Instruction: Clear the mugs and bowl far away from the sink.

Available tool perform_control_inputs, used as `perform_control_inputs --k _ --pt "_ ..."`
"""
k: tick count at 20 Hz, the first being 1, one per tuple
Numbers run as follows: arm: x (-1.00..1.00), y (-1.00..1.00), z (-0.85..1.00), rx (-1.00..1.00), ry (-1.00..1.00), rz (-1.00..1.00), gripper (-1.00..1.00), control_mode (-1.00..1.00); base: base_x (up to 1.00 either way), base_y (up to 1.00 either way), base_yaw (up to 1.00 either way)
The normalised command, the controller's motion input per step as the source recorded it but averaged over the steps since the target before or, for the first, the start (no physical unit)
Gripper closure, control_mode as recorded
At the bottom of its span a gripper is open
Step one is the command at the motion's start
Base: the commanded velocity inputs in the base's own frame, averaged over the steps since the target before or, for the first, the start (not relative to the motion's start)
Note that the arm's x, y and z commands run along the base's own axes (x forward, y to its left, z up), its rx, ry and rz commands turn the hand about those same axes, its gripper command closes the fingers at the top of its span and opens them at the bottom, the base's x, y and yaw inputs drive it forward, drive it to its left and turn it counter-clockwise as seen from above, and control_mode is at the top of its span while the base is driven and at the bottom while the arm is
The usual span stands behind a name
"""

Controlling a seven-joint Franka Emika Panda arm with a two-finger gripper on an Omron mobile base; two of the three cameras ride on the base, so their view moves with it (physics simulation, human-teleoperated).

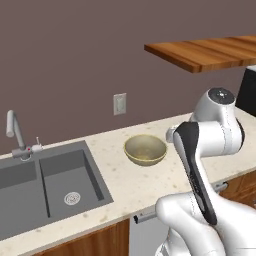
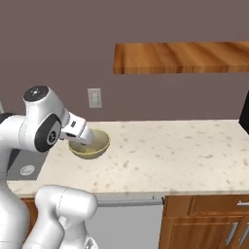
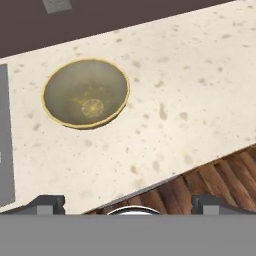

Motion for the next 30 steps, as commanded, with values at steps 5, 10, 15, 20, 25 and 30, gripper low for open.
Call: perform_control_inputs --k 5,10,15,20,25,30 --pt "0.66 0.0 -0.31 0.08 0.02 0.14 -1.0 -1.0 0.0 0.0 0.0" --pt "0.59 0.0 -0.2 0.0 0.01 0.07 -1.0 -1.0 0.0 0.0 0.0" --pt "0.43 0.0 -0.27 0.0 0.04 -0.01 -1.0 -1.0 0.0 0.0 0.0" --pt "0.38 0.0 -0.29 0.0 0.04 -0.01 -1.0 -1.0 0.0 0.0 0.0" --pt "0.41 -0.1 -0.33 0.0 0.03 0.0 -1.0 -1.0 0.0 0.0 0.0" --pt "0.34 -0.31 -0.34 0.02 0.03 0.01 -1.0 -1.0 0.0 0.0 0.0"
